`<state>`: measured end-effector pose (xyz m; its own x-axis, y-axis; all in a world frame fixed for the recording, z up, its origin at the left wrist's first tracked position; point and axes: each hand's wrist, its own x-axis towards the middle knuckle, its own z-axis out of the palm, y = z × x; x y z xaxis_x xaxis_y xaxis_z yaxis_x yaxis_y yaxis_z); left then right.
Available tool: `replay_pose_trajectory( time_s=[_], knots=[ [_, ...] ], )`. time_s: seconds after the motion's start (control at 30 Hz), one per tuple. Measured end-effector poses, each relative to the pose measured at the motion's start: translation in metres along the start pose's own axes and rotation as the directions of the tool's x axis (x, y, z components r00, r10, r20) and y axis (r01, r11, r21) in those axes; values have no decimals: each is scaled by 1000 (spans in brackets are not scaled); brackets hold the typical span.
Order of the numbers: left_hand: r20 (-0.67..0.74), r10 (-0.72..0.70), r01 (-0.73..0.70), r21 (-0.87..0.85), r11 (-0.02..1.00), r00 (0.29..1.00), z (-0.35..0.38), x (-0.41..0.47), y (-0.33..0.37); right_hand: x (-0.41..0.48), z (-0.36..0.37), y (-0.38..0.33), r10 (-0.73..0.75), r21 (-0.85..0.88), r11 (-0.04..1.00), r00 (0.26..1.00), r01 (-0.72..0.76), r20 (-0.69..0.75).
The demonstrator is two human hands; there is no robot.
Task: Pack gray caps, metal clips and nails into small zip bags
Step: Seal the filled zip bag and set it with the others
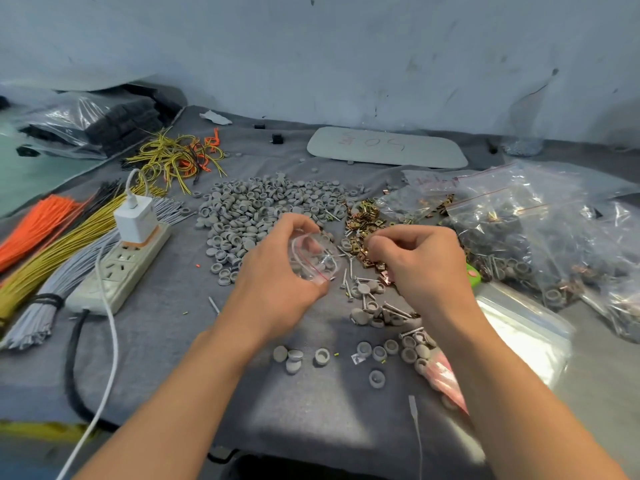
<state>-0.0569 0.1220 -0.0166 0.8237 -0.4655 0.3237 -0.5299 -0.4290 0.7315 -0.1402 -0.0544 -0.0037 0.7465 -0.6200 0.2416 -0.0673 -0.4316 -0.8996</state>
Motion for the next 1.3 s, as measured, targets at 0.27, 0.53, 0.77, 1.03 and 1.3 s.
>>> replay_pose_trajectory(
  time_s=[0.27,0.53,0.77,1.03,1.3],
  knots=[
    [-135,-1,-9,-75,997,991,-9,1,-2,-1,-15,15,229,-770,633,932,75,279],
    [-78,33,-31,27,999,996,-4,-3,4,0,-8,17,307,-802,585,884,118,354],
    [0,35,-35,132,991,999,4,-4,5,-2,-10,6,3,-477,877,992,58,125],
    [93,17,-30,137,990,996,13,-4,15,-24,13,-20,-187,-98,971,949,217,254],
    [39,28,-31,73,997,999,12,-1,8,-10,-2,-14,-130,52,990,990,128,51]
  ],
)
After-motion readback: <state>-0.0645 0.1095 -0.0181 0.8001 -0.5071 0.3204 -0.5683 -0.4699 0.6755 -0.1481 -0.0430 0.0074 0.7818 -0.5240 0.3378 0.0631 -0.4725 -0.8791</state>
